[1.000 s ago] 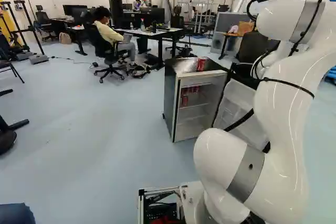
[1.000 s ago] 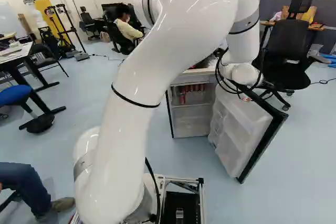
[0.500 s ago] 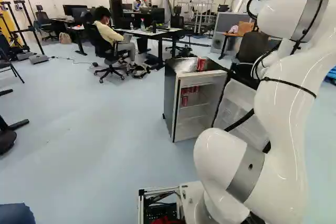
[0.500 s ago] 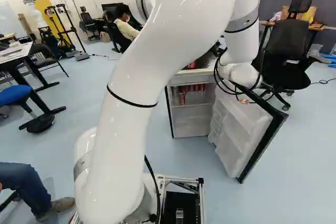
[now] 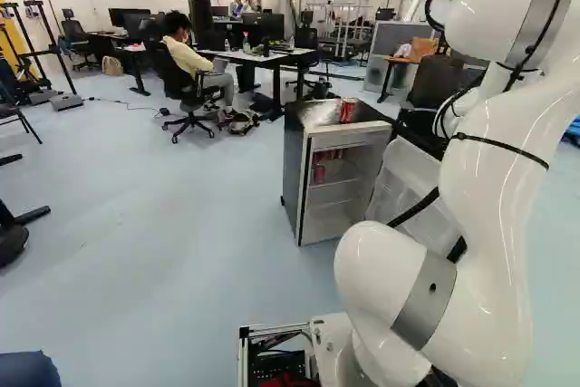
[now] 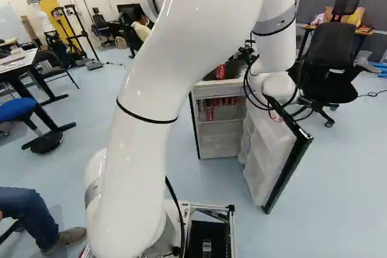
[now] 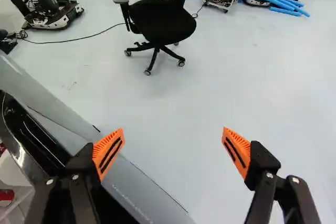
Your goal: Grab a drink from the fridge
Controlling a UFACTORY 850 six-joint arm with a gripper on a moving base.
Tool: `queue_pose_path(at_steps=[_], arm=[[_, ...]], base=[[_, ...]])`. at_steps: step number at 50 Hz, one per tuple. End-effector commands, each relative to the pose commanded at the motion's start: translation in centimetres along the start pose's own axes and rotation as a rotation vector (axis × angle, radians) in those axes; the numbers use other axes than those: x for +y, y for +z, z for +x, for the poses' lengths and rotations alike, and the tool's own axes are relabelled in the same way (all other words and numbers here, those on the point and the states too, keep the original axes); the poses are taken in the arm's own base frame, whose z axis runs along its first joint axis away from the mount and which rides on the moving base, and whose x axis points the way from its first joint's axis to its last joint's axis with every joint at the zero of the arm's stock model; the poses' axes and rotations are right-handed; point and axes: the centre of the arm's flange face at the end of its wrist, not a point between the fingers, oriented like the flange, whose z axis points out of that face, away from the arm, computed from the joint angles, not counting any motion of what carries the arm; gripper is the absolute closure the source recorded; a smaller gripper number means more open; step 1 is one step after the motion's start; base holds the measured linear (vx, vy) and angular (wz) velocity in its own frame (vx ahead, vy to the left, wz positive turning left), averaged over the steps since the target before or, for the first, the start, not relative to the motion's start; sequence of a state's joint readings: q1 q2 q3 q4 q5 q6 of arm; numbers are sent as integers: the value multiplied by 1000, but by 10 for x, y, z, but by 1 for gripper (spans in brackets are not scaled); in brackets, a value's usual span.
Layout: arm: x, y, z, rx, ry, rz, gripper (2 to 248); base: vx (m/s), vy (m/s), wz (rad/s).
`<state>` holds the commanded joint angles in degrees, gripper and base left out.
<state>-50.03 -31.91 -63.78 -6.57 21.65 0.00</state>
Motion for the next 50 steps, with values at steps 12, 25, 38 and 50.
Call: queue_pose_path(at_steps=[12,25,38,50], arm=[[-4,-14,-9,-31,-2,4,3],[-10,-31,-20,-59,-6,11,3],[-17,-50,-32,-83,-11,21,3],[-24,-67,-43,-104,-18,30,3]], base=[[0,0,0],[0,0,0],[0,0,0],[0,0,0]])
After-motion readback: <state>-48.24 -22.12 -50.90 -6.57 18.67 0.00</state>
